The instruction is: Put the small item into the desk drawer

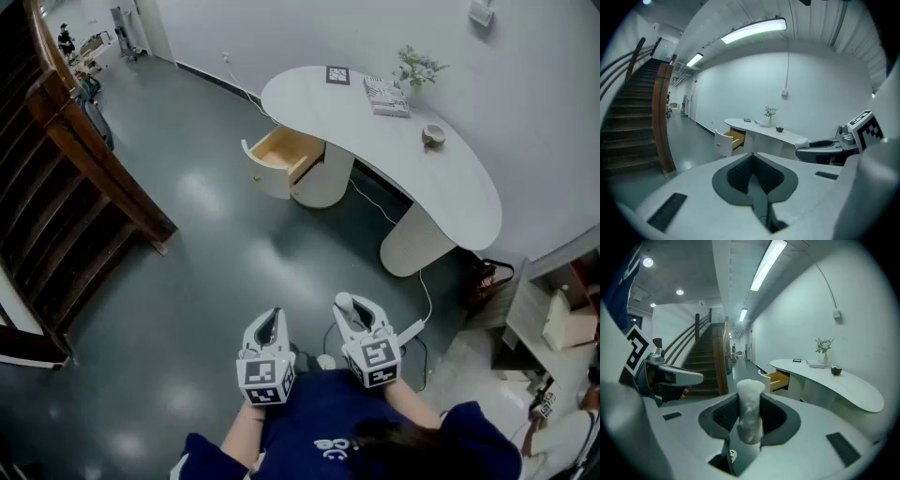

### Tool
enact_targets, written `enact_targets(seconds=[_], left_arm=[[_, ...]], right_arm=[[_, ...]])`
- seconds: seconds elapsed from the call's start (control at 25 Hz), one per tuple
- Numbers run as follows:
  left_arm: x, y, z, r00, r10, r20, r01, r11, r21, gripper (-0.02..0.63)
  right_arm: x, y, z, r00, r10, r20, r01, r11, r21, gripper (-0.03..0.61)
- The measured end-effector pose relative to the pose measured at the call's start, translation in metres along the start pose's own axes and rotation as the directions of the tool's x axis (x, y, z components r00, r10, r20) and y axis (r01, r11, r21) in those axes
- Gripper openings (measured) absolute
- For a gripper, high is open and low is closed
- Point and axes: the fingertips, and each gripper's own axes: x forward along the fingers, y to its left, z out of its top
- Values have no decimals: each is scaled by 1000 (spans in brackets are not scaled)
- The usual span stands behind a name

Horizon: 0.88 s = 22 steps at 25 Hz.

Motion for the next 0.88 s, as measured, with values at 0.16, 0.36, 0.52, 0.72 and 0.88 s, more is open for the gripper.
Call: enact_targets(seconds=[0.16,0.36,0.52,0.72,0.88], left_arm=[[15,14,8,1000,-22,0,22,1000,11,3],[43,39,27,999,-47,11,47,998,29,3],[67,68,39,998,-54,11,54,998,17,3],[96,99,52,996,-94,5,94,995,44,3],[112,116,62,991,-130,-7,130,990,59,3]], right_arm=[[20,0,1,1000,-9,-7,9,1000,15,130],[49,-5,7,999,-38,-17,39,998,55,132],[78,-8,17,998,-62,-18,63,996,62,133],[113,-13,30,994,-113,-15,114,990,89,133],[131,-13,36,989,-148,-19,149,983,111,133]])
